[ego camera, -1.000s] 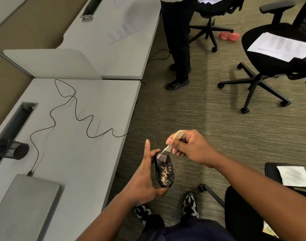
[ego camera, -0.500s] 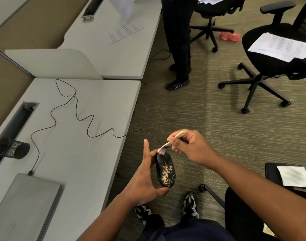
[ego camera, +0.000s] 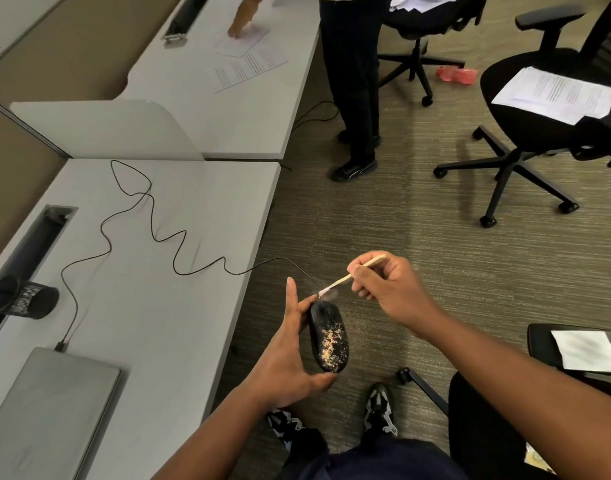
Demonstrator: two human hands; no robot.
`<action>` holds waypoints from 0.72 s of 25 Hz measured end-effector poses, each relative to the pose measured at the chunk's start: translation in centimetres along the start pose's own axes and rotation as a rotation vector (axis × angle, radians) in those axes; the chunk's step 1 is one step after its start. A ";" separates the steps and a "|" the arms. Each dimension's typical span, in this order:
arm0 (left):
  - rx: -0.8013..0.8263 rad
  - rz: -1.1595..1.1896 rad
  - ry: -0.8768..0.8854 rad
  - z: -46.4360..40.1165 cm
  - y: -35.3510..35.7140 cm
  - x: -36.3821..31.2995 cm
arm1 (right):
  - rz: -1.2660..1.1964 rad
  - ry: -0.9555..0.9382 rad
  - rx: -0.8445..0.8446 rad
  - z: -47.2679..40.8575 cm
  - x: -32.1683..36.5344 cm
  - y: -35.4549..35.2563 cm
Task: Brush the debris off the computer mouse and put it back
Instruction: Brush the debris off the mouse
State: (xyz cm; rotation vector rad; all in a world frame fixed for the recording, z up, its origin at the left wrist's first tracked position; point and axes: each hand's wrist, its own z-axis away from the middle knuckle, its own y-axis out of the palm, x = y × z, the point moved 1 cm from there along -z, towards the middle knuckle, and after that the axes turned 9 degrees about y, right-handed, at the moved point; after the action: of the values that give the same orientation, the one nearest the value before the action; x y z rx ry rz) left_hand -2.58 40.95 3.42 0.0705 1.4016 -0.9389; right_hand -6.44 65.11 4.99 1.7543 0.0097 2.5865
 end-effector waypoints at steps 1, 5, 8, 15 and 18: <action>0.006 -0.002 0.001 0.0 0.0 0.0 | 0.004 0.005 -0.004 0.0 0.1 0.0; 0.014 -0.005 -0.013 0.0 0.1 0.3 | 0.053 0.015 0.055 0.1 0.5 0.1; 0.017 0.002 -0.028 -0.1 0.3 0.4 | 0.057 0.027 0.124 0.3 0.5 0.6; 0.019 -0.004 -0.012 -0.2 0.8 0.5 | 0.096 -0.024 0.096 0.5 0.4 1.0; 0.009 0.005 -0.012 -0.1 0.7 0.4 | 0.124 -0.052 0.081 0.5 0.1 1.1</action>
State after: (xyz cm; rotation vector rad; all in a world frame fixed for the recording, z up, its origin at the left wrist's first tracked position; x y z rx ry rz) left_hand -2.27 41.25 2.67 0.0746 1.3855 -0.9398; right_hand -5.99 64.05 5.29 1.9082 0.0056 2.6595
